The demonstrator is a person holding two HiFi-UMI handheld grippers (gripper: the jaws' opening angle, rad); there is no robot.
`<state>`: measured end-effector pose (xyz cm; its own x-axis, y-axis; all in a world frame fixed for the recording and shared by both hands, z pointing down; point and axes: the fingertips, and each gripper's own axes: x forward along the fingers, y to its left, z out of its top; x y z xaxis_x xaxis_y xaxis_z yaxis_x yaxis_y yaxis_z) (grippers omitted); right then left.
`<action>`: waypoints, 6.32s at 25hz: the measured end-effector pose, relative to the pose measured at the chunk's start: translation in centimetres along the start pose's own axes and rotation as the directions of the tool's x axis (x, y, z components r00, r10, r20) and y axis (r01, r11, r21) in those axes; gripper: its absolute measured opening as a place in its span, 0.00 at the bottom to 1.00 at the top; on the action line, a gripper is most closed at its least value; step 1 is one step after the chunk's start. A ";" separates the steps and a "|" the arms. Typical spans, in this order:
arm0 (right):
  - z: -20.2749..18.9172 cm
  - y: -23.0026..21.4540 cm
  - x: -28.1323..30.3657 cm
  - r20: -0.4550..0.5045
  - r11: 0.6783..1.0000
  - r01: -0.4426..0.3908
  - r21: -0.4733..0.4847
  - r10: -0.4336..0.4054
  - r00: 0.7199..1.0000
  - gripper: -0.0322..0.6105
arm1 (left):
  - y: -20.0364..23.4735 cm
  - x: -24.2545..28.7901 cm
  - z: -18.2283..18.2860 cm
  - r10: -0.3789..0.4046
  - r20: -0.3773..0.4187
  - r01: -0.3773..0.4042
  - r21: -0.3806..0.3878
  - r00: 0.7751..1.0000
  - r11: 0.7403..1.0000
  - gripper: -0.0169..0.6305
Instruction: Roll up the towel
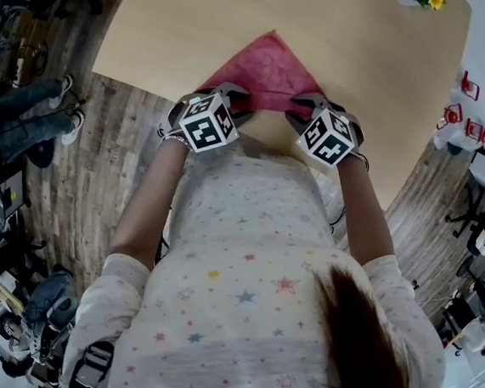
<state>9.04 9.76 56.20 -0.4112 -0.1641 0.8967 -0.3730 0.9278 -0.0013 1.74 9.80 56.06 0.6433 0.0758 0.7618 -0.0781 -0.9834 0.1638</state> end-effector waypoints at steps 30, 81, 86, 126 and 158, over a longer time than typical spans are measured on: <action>-0.6 -0.8 -0.9 0.045 0.951 -0.126 0.284 0.118 0.992 0.12 | 2.7 -1.4 0.3 -0.021 0.052 0.032 -0.210 0.998 0.977 0.08; -1.1 -0.7 -2.7 0.091 0.940 -0.152 0.306 0.130 0.987 0.13 | 1.1 -1.5 0.5 -0.131 0.008 0.130 -0.165 0.991 0.978 0.12; -2.1 -1.8 -1.8 0.037 0.942 -0.074 0.326 0.065 0.997 0.13 | 3.2 -1.5 0.3 -0.059 0.051 0.070 -0.254 0.997 0.965 0.12; -1.2 4.3 -1.9 0.003 0.976 -0.188 0.111 0.188 0.982 0.12 | -3.1 -0.2 -0.1 -0.209 -0.050 0.204 -0.090 0.977 0.975 0.11; 0.8 0.0 -0.5 0.044 0.979 -0.020 0.203 0.012 0.999 0.12 | 1.8 -3.1 2.2 0.045 0.103 -0.037 -0.080 0.994 0.996 0.13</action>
<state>8.62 9.57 55.39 -0.4518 -0.1679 0.8762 -0.5258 0.8435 -0.1095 1.27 7.41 52.57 0.7139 0.0144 0.7001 -0.1620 -0.9693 0.1851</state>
